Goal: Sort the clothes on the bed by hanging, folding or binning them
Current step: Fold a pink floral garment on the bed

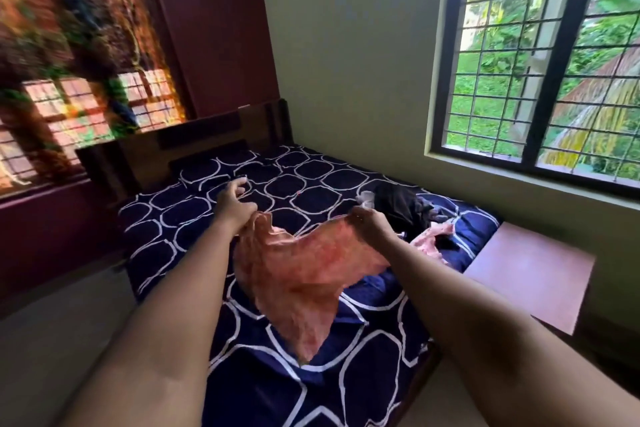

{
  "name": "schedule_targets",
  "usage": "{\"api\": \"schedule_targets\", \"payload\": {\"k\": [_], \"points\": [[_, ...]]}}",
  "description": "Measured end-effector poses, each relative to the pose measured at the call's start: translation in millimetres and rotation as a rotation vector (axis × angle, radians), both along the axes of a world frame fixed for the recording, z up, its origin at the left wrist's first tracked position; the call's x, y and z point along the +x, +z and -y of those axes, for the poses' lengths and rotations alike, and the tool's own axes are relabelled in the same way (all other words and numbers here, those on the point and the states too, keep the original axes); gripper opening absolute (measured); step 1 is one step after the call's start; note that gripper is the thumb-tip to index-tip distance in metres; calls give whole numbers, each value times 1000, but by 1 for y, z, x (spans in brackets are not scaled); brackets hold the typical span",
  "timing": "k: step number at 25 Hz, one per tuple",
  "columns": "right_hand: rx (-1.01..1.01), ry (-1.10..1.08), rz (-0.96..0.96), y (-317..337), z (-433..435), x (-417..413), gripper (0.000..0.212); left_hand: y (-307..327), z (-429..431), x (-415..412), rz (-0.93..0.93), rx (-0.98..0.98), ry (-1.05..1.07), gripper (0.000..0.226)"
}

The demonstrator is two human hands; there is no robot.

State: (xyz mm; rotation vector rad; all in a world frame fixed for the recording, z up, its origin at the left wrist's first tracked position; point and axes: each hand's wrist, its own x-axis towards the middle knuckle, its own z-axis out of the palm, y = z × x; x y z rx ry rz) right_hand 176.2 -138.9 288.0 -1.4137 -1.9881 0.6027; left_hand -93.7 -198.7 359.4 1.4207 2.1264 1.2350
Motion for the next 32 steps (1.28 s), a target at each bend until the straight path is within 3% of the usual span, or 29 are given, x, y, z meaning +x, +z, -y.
{"api": "schedule_targets", "payload": {"k": [2, 4, 6, 8, 11, 12, 15, 16, 18, 20, 26, 29, 32], "points": [[37, 148, 17, 16, 2, -14, 16, 7, 6, 15, 41, 27, -184, 63], [74, 253, 148, 30, 6, -28, 20, 8, 8, 47, 48, -113, -452, 71], [105, 289, 170, 41, 12, -38, 21, 0, 3, 79, -49, -266, -590, 65], [133, 270, 70, 49, 15, -40, 20, -5, -3, 100, -147, -257, -544, 49], [86, 244, -137, 55, 16, -23, 19, -8, -13, 100, -222, -176, -483, 50], [27, 254, -206, 54, 17, -14, 19, -5, -12, 101, -210, -170, -486, 42], [-223, 356, -342, 43, 24, 17, 21, -1, -14, 116, 37, -69, -547, 14], [-256, 350, -249, 39, 27, 27, 19, 2, -10, 123, 140, -20, -546, 13], [-198, 230, 131, 33, 26, 41, 10, 8, -7, 132, 351, 57, -515, 16], [-109, 63, 345, 27, 22, 52, 21, 14, -4, 136, 501, 69, -519, 17], [-172, -363, 361, 16, 21, 94, 32, 39, 19, 126, 740, 170, -569, 8], [-250, -521, 169, 15, 16, 109, 32, 47, 37, 113, 788, 59, -673, 17], [-295, -475, -432, 24, 3, 107, 28, 47, 54, 106, 657, -505, -829, 44]]}}
